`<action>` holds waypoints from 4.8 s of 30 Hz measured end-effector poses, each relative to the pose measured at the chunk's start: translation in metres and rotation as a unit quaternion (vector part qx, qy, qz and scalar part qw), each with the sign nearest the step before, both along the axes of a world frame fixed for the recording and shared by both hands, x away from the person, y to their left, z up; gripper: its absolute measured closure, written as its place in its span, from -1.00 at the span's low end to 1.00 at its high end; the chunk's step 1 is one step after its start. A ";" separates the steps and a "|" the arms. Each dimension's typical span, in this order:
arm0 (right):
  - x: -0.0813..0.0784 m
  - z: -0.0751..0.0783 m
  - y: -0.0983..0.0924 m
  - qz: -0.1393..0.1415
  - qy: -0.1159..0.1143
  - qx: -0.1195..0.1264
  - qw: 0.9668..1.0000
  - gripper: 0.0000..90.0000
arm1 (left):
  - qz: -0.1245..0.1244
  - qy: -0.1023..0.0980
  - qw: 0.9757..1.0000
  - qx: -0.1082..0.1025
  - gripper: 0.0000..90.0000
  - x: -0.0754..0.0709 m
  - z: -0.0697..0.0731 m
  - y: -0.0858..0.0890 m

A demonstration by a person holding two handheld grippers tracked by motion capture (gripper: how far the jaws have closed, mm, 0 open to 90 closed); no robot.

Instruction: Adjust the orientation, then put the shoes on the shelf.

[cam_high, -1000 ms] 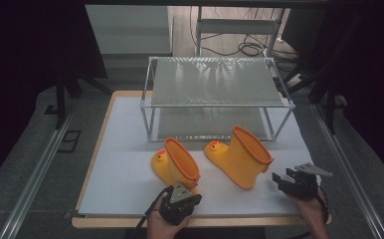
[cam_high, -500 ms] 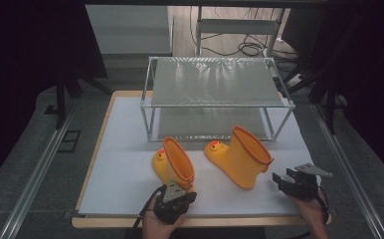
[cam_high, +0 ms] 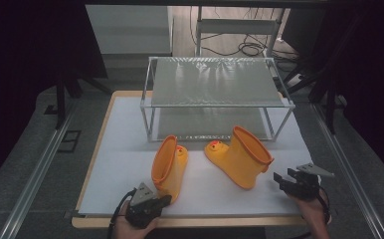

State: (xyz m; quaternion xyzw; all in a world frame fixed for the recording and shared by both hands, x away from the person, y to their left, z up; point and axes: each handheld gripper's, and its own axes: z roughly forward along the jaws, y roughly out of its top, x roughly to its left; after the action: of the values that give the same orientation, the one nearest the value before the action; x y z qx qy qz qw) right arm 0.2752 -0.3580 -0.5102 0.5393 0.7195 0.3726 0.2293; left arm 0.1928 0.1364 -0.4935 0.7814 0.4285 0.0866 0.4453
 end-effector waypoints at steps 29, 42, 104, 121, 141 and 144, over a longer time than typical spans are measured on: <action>0.000 0.001 -0.001 0.014 0.002 0.005 1.000 -0.20 | 0.060 0.039 0.997 -0.006 0.07 0.043 0.007 0.094; -0.001 0.005 0.000 0.061 0.003 0.028 0.998 0.33 | 0.057 0.046 0.997 -0.014 -0.06 0.055 0.006 0.092; -0.017 0.010 0.099 0.273 -0.034 -0.022 0.961 0.57 | 0.049 0.064 0.996 -0.022 -0.07 0.058 0.000 0.088; -0.005 0.003 0.044 0.139 -0.030 0.022 0.990 0.09 | 0.000 0.108 0.993 -0.055 -0.04 0.068 0.035 0.106; -0.002 -0.002 0.043 0.132 -0.009 0.016 0.991 0.08 | -0.096 0.108 0.987 -0.075 -0.03 0.092 0.170 0.078; -0.002 -0.003 0.042 0.128 -0.007 0.016 0.992 0.08 | -0.110 0.110 0.985 -0.072 -0.03 0.095 0.183 0.063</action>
State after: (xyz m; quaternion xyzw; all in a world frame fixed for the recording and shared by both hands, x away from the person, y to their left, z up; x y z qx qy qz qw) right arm 0.2735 -0.3157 -0.5129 0.4436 0.7749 0.4145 0.1759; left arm 0.2873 0.1991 -0.3103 0.7946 0.3912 -0.0802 0.4573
